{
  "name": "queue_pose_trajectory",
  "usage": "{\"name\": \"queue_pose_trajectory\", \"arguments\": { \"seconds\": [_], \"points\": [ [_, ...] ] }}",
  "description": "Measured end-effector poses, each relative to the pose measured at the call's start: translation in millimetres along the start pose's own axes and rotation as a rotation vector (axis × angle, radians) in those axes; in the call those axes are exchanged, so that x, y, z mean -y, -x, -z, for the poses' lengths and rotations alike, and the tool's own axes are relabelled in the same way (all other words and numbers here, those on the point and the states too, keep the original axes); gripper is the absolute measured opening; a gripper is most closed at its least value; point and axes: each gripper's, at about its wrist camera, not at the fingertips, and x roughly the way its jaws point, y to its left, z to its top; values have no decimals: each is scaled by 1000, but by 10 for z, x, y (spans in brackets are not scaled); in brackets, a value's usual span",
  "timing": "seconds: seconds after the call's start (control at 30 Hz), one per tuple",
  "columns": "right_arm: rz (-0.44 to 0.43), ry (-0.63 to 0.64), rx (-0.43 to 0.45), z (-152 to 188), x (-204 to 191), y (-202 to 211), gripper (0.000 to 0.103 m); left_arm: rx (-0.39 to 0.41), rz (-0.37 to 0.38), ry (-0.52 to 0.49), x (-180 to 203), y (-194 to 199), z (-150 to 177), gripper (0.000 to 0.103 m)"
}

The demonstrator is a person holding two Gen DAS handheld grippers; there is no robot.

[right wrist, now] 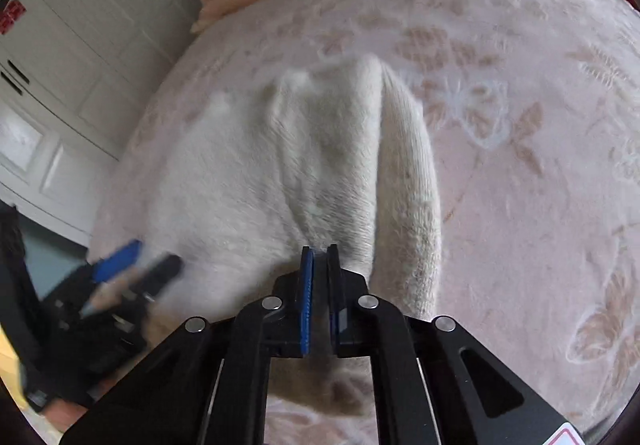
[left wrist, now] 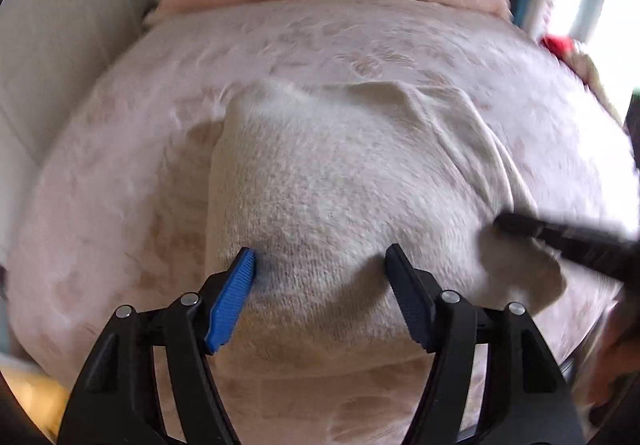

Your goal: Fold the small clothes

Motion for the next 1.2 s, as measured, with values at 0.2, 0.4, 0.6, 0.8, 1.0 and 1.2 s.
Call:
{"name": "queue_pose_trajectory", "arguments": {
  "seconds": [0.2, 0.4, 0.6, 0.8, 1.0, 1.2],
  "points": [
    [117, 73, -88, 210, -24, -244, 3, -20, 10, 49, -46, 43, 63, 67],
    [135, 96, 60, 324, -290, 307, 13, -28, 5, 66, 2, 247, 82, 67],
    [247, 98, 179, 523, -361, 561, 56, 17, -22, 92, 35, 474, 178, 81],
    [262, 68, 179, 703, -363, 618, 56, 78, -71, 37, 172, 717, 310, 89],
    [279, 50, 192, 912, -376, 678, 64, 118, -106, 34, 227, 877, 488, 90],
    [284, 37, 177, 1075, -347, 655, 68, 138, -127, 30, 222, 939, 653, 91]
  ]
}}
